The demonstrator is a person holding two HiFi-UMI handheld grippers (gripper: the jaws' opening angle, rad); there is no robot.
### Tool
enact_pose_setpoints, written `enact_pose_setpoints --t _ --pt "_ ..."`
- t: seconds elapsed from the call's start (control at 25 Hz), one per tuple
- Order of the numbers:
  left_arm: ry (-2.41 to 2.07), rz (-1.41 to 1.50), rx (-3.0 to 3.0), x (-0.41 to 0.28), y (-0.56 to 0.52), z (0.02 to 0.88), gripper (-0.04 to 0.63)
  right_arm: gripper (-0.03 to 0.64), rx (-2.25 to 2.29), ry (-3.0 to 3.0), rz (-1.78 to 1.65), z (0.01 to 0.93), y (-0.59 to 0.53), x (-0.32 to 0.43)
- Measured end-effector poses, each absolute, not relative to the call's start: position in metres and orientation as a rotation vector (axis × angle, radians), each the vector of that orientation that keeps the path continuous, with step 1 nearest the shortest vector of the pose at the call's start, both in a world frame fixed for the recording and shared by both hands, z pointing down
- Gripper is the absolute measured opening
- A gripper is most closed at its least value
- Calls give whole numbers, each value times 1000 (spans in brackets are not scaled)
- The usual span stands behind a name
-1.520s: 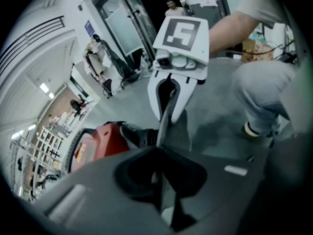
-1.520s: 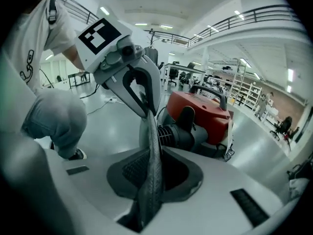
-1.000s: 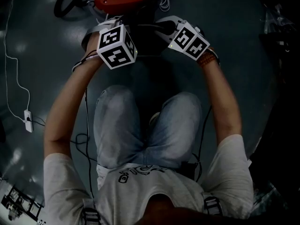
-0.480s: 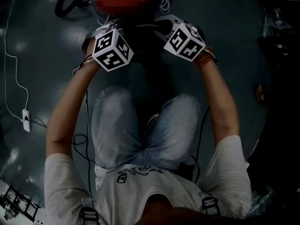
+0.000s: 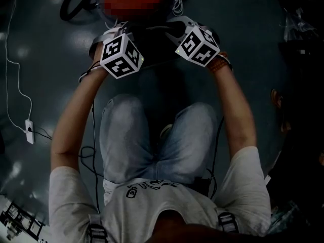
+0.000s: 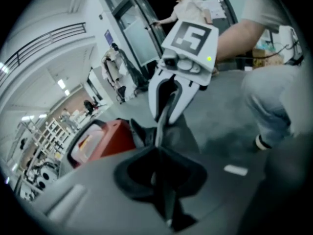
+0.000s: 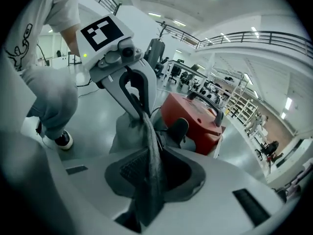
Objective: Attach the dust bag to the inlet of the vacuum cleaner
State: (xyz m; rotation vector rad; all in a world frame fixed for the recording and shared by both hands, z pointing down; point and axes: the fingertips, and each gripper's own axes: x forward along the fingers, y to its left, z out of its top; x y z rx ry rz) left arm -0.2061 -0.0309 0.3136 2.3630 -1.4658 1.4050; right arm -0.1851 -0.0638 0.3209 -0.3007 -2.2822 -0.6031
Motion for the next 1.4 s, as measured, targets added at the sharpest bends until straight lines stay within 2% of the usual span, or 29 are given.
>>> enact_pose_setpoints --t 0.16,0.44,0.72,1.04,1.4 --pt "-1502 1370 2359 -212 -37 313 35 77 -296 -2297 -597 320 -66 -187" --pt "-1430 1648 2423 -201 -54 308 40 68 -244 -2423 -394 335 -69 -172" --pt "-1549 1386 2387 -216 -42 311 37 75 -291 -2313 -602 318 -74 -194" --pt "-1497 1539 2437 -208 -62 302 35 74 -248 -2425 -435 328 -79 -180" --pt "-1600 1357 2388 -213 -47 302 37 75 -243 -2384 -508 319 -73 -187"
